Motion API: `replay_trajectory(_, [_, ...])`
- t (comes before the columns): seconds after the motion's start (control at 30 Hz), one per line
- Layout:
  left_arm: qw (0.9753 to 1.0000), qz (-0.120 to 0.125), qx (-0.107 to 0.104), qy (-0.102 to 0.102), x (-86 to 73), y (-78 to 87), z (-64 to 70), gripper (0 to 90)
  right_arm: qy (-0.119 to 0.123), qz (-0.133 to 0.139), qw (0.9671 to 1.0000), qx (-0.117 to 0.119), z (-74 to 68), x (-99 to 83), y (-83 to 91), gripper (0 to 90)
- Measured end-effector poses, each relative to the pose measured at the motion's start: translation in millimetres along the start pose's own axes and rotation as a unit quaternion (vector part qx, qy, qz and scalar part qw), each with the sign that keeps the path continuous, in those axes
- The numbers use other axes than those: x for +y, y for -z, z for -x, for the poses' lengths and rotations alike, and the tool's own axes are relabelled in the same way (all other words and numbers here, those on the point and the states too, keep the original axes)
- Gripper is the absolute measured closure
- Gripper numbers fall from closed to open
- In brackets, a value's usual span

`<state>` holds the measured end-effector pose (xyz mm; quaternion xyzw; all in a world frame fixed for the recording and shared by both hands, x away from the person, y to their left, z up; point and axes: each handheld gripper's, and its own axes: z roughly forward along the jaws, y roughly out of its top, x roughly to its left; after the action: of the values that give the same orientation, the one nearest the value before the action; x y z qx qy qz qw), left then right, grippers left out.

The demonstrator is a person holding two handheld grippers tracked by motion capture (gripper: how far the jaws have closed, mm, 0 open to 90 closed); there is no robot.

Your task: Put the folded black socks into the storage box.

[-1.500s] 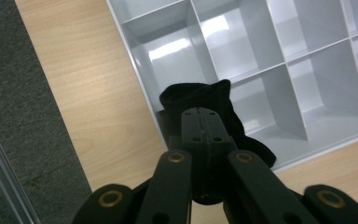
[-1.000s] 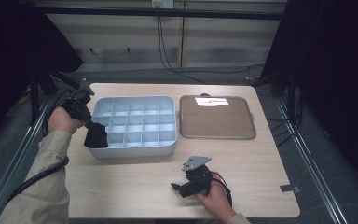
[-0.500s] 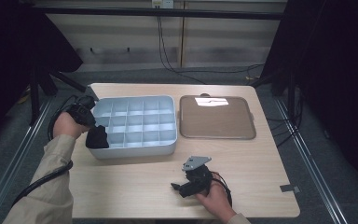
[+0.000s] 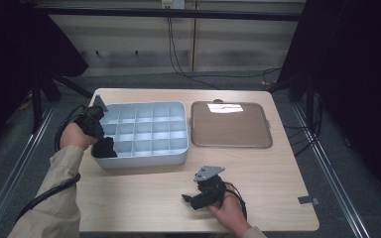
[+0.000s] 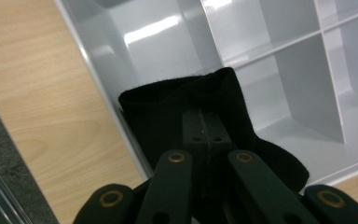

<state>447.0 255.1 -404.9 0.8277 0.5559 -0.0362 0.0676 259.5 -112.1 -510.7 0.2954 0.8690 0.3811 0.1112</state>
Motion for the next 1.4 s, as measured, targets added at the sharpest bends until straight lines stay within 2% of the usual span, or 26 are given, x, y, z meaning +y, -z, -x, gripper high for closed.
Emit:
replay_trajectory(0.2, [1.0000, -0.004, 0.001, -0.005, -2.2, -13.2, 2.3, 90.0, 0.000, 0.000, 1.0000, 0.000, 0.0, 0.0, 0.0, 14.1])
replay_trajectory(0.37, [1.0000, 0.000, 0.004, -0.007, -3.9, -15.5, 3.7, 90.0, 0.000, 0.000, 1.0000, 0.000, 0.0, 0.0, 0.0, 14.1])
replay_trajectory(0.67, [0.9999, 0.012, -0.004, 0.000, -6.6, -22.7, 3.1, 90.0, 0.000, 0.000, 1.0000, 0.000, 0.0, 0.0, 0.0, 14.2])
replay_trajectory(0.87, [0.9999, 0.007, 0.003, -0.007, -5.4, -26.5, 4.5, 90.0, 0.000, 0.000, 1.0000, 0.000, 0.0, 0.0, 0.0, 14.1])
replay_trajectory(1.13, [0.9999, 0.010, -0.002, -0.007, -5.5, -30.1, 3.5, 90.0, 0.000, 0.000, 1.0000, 0.000, 0.0, 0.0, 0.0, 14.1])
replay_trajectory(1.3, [0.9998, 0.010, -0.003, -0.014, -5.9, -32.9, 2.9, 90.0, -0.001, 0.000, 1.0000, 0.000, -0.2, 0.0, 0.0, 14.1])
replay_trajectory(1.4, [0.9998, 0.012, -0.008, -0.010, -6.2, -33.5, 1.4, 90.0, -0.001, -0.001, 1.0000, 0.000, -0.3, 0.0, 0.1, 14.1])
